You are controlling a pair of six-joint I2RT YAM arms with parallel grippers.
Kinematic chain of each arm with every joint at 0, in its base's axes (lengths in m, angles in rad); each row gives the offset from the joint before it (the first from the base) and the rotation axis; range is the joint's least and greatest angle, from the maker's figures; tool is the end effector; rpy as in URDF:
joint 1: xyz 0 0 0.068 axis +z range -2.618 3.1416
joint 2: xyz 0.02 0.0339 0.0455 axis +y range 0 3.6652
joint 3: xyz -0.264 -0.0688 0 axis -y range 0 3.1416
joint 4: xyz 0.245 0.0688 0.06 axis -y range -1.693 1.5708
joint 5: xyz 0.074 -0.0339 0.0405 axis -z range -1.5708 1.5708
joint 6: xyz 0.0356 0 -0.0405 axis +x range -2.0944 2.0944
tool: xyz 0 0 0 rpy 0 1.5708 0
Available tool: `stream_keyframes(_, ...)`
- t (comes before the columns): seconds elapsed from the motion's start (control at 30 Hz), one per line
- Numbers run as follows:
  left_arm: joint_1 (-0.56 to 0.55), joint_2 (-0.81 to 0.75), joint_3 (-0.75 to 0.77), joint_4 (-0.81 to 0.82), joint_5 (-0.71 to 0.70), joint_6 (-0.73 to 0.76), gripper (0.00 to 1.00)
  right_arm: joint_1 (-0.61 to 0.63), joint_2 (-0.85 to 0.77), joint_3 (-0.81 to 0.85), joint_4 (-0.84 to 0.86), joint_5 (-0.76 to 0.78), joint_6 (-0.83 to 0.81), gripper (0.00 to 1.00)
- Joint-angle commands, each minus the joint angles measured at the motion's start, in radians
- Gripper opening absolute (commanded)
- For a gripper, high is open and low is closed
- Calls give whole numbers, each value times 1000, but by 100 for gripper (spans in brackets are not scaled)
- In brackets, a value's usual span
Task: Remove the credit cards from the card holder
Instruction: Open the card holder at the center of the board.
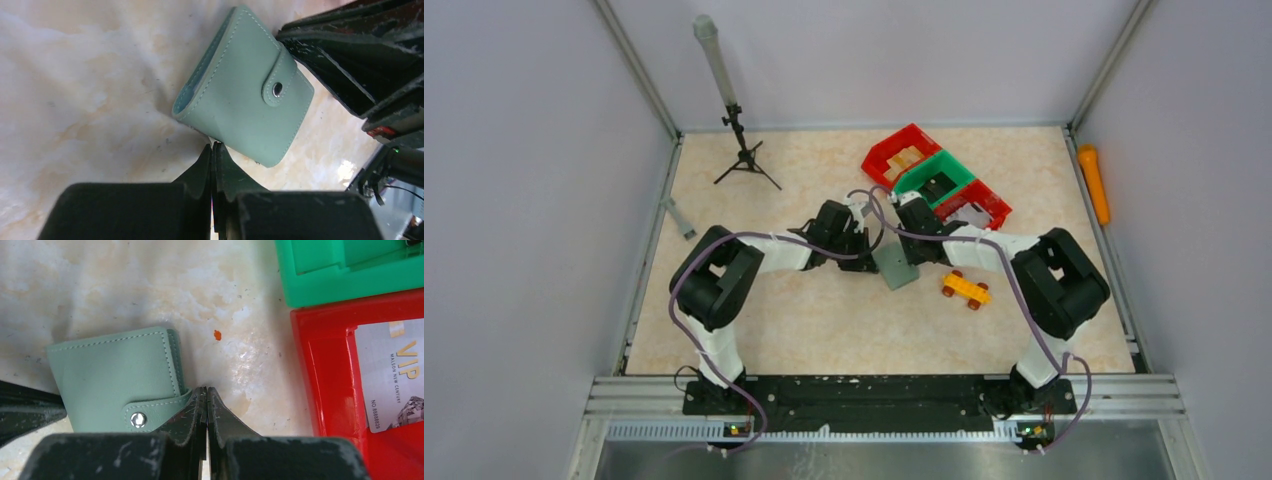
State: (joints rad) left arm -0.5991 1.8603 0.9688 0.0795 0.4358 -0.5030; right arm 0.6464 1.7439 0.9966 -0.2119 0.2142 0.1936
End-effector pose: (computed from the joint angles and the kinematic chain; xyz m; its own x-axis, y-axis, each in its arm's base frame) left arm 0.2963 -0.2205 0.1365 -0.8871 0.0766 -0.4552 0.3691 0.7097 -0.6001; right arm 0.2827 0.2038 0.1620 -0.7358 -0.3197 -0.5969 -0.3562 0.9325 -0.0603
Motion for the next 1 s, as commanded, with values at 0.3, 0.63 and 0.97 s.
stream_keyframes(0.3, 33, -90, -50, -52, -191, -3, 0, 13, -118, -47, 77, -38, 16, 5)
stream_keyframes(0.63, 33, -170, -134, 28, -125, -32, 29, 13, -192, -104, 143, -69, 33, 58)
stream_keyframes(0.97, 34, -109, -115, 71, -18, -66, 41, 13, -87, -51, 113, -232, 30, 77)
